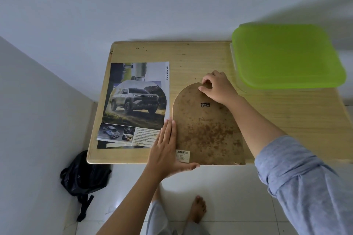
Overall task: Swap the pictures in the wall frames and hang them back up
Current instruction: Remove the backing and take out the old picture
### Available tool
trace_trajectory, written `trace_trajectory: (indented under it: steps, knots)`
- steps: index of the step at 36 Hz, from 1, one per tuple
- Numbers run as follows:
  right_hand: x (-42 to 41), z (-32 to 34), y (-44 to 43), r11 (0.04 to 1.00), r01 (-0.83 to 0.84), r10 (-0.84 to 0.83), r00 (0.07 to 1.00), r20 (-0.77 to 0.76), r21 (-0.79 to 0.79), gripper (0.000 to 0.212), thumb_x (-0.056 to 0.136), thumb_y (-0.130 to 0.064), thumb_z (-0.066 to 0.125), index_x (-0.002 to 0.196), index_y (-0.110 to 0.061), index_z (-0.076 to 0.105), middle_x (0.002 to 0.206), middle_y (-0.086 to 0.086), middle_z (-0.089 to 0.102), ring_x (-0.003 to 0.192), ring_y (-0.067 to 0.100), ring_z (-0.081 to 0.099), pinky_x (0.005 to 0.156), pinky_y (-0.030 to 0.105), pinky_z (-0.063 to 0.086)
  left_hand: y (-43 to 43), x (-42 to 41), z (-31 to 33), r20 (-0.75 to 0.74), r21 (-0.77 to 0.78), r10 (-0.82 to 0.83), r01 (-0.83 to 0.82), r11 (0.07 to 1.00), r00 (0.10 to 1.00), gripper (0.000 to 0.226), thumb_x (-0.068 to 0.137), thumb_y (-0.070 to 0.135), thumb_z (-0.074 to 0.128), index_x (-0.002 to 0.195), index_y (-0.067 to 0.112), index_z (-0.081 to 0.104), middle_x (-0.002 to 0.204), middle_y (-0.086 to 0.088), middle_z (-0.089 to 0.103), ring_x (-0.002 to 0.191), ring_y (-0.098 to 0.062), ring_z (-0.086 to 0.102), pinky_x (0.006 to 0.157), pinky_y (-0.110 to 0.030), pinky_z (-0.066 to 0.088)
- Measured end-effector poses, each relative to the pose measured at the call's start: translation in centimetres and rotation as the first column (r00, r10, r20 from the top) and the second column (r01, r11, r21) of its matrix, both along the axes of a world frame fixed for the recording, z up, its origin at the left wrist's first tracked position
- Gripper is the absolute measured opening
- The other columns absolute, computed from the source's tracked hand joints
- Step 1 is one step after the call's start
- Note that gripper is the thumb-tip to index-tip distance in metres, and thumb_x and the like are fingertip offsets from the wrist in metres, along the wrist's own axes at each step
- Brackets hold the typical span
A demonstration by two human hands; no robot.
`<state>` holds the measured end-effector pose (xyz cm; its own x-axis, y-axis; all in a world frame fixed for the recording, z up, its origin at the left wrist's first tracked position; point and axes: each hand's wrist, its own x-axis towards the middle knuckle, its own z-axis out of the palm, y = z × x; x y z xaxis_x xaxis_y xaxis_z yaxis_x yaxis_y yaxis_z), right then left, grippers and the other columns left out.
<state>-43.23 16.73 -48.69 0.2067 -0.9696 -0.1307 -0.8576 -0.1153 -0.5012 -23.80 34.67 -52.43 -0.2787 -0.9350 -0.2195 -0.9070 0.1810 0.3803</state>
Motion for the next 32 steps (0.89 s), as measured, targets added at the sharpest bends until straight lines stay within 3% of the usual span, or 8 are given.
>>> trace_trajectory:
  steps: [3,7,12,16,20,28,32]
  knots:
    - [-0.4,0.6,0.0,1.000,0.022,-0.023,0.997,0.078,0.017,0.017,0.082,-0.023,0.066,0.098,-0.016,0.067,0.101,0.008,0.057,0.102,0.022,0.051,0.084,0.027,0.038,-0.1,0.1,0.0,0.002,-0.007,-0.003,0.003,1.000,1.000,0.138,0.054,0.094,0.039,0.145,0.006,-0.015,0.155,-0.006,-0.018,0.142,-0.015,-0.021,0.115,-0.034,-0.010]
    - [-0.9,1.5,0.3,0.998,0.044,-0.048,0.994,0.102,0.042,0.024,0.082,-0.016,0.066,0.106,-0.014,0.069,0.112,0.007,0.065,0.106,0.018,0.056,0.087,0.020,0.035,-0.1,0.1,0.0,0.006,-0.013,-0.004,0.004,1.000,1.000,0.137,0.054,0.094,0.037,0.145,0.006,-0.015,0.155,-0.006,-0.019,0.142,-0.014,-0.021,0.115,-0.032,-0.009]
    - [-1.2,1.5,0.6,0.995,0.076,-0.079,0.996,0.039,0.066,0.033,0.081,-0.021,0.068,0.114,-0.016,0.066,0.123,0.005,0.061,0.114,0.020,0.055,0.093,0.028,0.042,-0.1,0.1,0.1,0.015,-0.024,-0.006,0.006,1.000,1.000,0.137,0.054,0.095,0.037,0.145,0.006,-0.017,0.154,-0.006,-0.021,0.141,-0.013,-0.023,0.115,-0.031,-0.010]
    - [-2.0,1.2,1.1,0.977,0.197,-0.203,0.977,0.070,0.088,0.048,0.077,-0.025,0.073,0.120,-0.007,0.060,0.124,0.008,0.060,0.119,0.021,0.052,0.101,0.030,0.039,-0.1,-0.1,0.0,0.008,-0.024,0.006,-0.006,1.000,1.000,0.137,0.054,0.095,0.034,0.145,0.006,-0.015,0.155,-0.007,-0.018,0.142,-0.015,-0.019,0.116,-0.033,-0.007]
    - [-3.1,1.2,2.2,0.968,0.228,-0.237,0.968,0.086,0.100,0.049,0.076,-0.024,0.073,0.120,-0.007,0.060,0.122,0.008,0.062,0.118,0.022,0.052,0.100,0.029,0.037,0.1,-0.1,0.2,0.013,-0.035,0.008,-0.007,0.999,1.000,0.136,0.055,0.094,0.036,0.144,0.006,-0.018,0.154,-0.006,-0.022,0.141,-0.013,-0.024,0.114,-0.031,-0.012]
    - [-3.5,1.9,6.2,0.964,0.257,-0.266,0.950,0.166,0.071,0.047,0.084,-0.013,0.065,0.127,-0.001,0.051,0.133,0.013,0.052,0.124,0.025,0.045,0.101,0.027,0.033,0.1,-0.3,0.5,0.001,-0.045,0.016,-0.016,0.999,1.000,0.136,0.056,0.093,0.037,0.145,0.006,-0.017,0.155,-0.007,-0.020,0.140,-0.013,-0.024,0.111,-0.022,-0.020]
    - [-4.6,0.4,8.3,0.917,0.395,-0.399,0.900,0.178,0.059,0.058,0.086,-0.018,0.063,0.137,-0.003,0.040,0.147,0.010,0.037,0.137,0.020,0.032,0.113,0.027,0.022,0.2,-0.3,0.4,-0.010,-0.032,0.016,-0.017,0.999,1.000,0.136,0.056,0.092,0.040,0.146,0.005,-0.012,0.156,-0.008,-0.015,0.142,-0.015,-0.019,0.114,-0.032,-0.011]
